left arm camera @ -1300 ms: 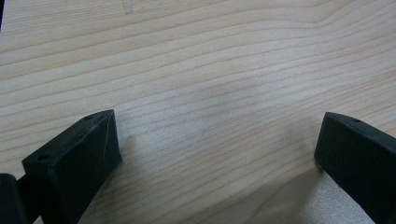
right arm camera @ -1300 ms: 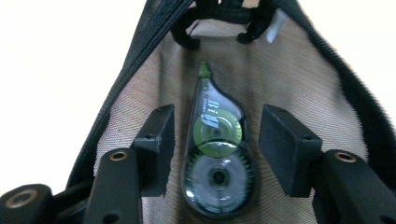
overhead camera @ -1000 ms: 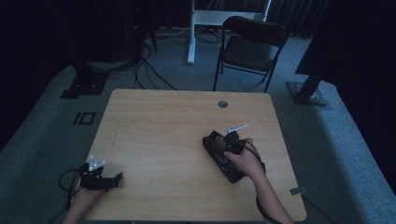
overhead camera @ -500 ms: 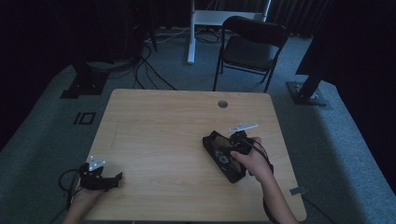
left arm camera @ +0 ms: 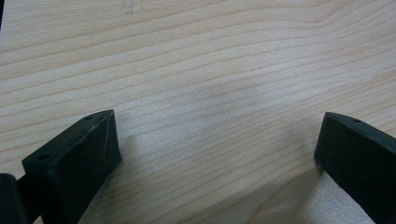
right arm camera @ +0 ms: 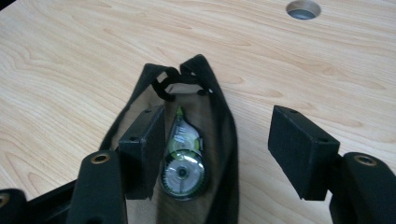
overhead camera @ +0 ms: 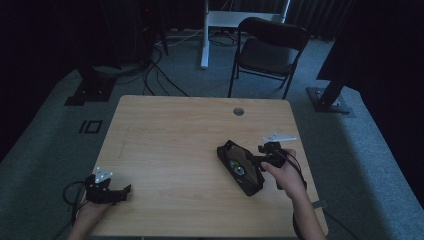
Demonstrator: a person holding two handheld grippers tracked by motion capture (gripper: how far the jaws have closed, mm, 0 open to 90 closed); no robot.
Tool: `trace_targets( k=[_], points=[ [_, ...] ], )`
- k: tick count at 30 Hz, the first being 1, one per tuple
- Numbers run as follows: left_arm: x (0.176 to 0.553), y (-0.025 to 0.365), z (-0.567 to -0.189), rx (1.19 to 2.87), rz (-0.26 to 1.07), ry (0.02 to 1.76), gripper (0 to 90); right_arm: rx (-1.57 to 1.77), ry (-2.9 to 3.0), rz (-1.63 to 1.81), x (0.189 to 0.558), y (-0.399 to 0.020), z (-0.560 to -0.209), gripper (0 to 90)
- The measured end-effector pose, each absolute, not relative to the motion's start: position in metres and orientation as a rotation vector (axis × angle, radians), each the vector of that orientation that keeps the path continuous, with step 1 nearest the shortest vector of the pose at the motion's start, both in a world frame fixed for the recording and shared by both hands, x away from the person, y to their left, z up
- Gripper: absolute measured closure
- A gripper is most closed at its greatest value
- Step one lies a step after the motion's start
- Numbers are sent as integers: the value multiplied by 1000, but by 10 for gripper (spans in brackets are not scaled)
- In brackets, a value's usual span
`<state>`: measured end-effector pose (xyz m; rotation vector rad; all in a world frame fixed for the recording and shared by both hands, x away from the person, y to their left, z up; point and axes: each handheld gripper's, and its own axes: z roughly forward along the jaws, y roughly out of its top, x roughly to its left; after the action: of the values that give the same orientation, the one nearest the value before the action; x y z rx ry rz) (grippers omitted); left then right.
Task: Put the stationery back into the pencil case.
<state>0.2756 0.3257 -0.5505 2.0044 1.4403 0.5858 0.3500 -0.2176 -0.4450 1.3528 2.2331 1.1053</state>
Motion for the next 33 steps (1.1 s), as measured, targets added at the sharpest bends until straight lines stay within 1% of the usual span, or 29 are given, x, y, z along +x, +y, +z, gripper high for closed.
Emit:
trace_targets(
  k=[12,21,32,33],
  points=[
    [276,326,-551,2004,586,1440,1,1407,2128,1105,346,-246,-454,344],
    [276,326,-551,2004,586,1441,1,1475,2081,1068,345,-269,-475,331],
    [276,326,-551,2004,587,1440,1,1528,2009,1002,341,-286,-501,280],
    [276,326,-551,2003,587,1440,1,1535,1999,1011,341,-287,-504,265]
  ],
)
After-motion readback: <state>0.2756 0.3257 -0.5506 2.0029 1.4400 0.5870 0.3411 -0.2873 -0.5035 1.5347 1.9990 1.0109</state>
